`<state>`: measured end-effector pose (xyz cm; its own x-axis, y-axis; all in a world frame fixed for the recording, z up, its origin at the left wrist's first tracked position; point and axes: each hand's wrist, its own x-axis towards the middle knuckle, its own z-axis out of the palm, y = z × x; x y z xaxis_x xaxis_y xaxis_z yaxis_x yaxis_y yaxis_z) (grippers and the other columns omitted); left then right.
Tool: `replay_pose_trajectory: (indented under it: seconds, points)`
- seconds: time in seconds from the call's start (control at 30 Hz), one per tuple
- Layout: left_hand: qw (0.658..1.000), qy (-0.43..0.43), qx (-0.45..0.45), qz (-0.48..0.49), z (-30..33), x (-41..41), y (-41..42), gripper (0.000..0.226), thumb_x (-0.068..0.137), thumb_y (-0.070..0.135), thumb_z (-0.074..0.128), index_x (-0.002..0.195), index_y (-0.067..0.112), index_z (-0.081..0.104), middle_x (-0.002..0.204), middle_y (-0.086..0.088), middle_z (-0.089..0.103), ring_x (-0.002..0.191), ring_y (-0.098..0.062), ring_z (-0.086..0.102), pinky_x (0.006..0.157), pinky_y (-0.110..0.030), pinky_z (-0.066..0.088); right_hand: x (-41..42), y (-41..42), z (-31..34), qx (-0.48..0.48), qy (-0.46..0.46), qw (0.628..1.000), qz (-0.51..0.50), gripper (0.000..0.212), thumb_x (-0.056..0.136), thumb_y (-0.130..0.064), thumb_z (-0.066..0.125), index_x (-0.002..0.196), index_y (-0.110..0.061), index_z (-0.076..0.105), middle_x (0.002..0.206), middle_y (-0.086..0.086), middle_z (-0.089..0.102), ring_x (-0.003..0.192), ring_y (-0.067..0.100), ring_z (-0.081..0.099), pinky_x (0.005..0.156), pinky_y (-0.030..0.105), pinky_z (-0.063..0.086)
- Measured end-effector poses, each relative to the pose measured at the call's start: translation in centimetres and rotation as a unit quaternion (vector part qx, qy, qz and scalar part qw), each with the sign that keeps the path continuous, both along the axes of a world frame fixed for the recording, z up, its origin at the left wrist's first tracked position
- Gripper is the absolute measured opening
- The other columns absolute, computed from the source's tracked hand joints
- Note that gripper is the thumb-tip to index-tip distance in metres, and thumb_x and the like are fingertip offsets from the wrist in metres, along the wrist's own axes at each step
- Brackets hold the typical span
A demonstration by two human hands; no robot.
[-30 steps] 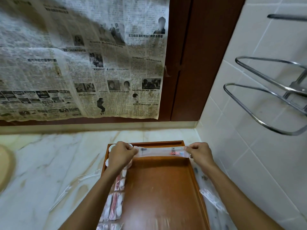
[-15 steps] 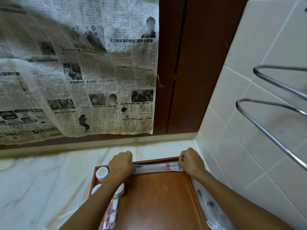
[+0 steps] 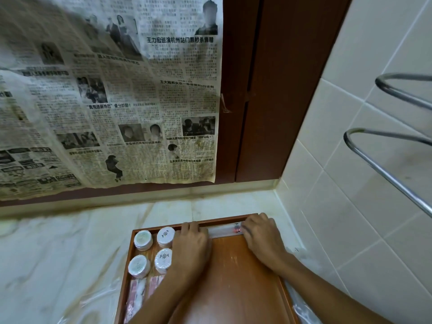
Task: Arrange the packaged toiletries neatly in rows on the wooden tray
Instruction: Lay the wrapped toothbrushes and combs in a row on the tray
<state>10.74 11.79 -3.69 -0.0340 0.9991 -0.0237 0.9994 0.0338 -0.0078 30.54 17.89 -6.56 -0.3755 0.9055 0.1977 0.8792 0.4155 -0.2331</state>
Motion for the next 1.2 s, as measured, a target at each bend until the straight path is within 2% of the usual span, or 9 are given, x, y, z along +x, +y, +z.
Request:
replay_pose_trajectory:
  seconds: [0.13, 0.3, 0.43, 0.67, 0.8, 1.2]
  points:
    - [1.0, -0.01, -0.022, 0.012, -1.5, 1.1, -0.9, 0.044, 0.096, 0.045, 0.032, 0.13, 0.019, 0.044, 0.134, -0.007, 0.042, 0.12, -0.029, 0.04, 0.091, -0.041, 0.039, -0.3, -0.5, -0.7, -0.002, -0.043, 0.999, 0.015, 0.034, 0.101, -0.034, 0.04, 0.125, -0.026, 0.063, 0.126, -0.007, 0.06, 0.115, 0.014, 0.049, 0.096, 0.03, 0.033]
    - [0.999, -0.031, -0.024, -0.01, -2.7, 1.0, -1.8, 0.056, 0.098, 0.048, 0.029, 0.145, 0.018, 0.029, 0.154, -0.011, 0.026, 0.14, -0.03, 0.024, 0.109, -0.043, 0.027, 0.0, -0.6, -0.4, 0.009, -0.088, 0.996, 0.002, 0.032, 0.101, -0.034, 0.043, 0.122, -0.025, 0.065, 0.125, -0.004, 0.062, 0.115, 0.017, 0.05, 0.097, 0.034, 0.034]
    - [0.999, -0.044, -0.015, -0.018, -3.2, 0.9, -2.5, 0.061, 0.099, 0.049, 0.022, 0.15, 0.015, 0.023, 0.16, -0.013, 0.017, 0.146, -0.028, 0.016, 0.117, -0.045, 0.016, -0.1, -0.7, -0.2, 0.009, -0.107, 0.994, -0.007, 0.034, 0.101, -0.036, 0.04, 0.125, -0.027, 0.063, 0.129, -0.004, 0.06, 0.119, 0.017, 0.047, 0.099, 0.034, 0.031]
    - [0.998, -0.055, -0.005, -0.016, -3.0, 0.9, -2.6, 0.062, 0.1, 0.047, 0.023, 0.15, 0.012, 0.022, 0.16, -0.013, 0.016, 0.147, -0.027, 0.015, 0.119, -0.044, 0.011, 0.4, -0.8, 0.7, 0.01, -0.13, 0.99, -0.044, 0.035, 0.097, -0.044, 0.043, 0.117, -0.027, 0.067, 0.127, -0.001, 0.062, 0.121, 0.02, 0.047, 0.103, 0.042, 0.027]
    - [0.998, -0.058, -0.006, -0.015, -2.5, 1.0, -2.7, 0.06, 0.099, 0.046, 0.027, 0.148, 0.011, 0.027, 0.159, -0.014, 0.02, 0.145, -0.028, 0.019, 0.118, -0.045, 0.014, 0.6, -0.8, 1.3, -0.006, -0.163, 0.986, -0.033, 0.036, 0.099, -0.042, 0.038, 0.122, -0.029, 0.063, 0.13, -0.003, 0.059, 0.125, 0.018, 0.043, 0.108, 0.043, 0.019]
    - [0.997, -0.068, -0.004, -0.035, -1.6, 1.5, -4.3, 0.053, 0.099, 0.039, 0.033, 0.145, 0.014, 0.027, 0.16, -0.017, 0.014, 0.147, -0.03, 0.016, 0.117, -0.052, 0.014, 0.9, -3.2, 2.6, -0.043, -0.09, 0.994, -0.034, 0.036, 0.098, -0.04, 0.041, 0.128, -0.031, 0.057, 0.141, -0.006, 0.052, 0.135, 0.016, 0.035, 0.113, 0.045, 0.011]
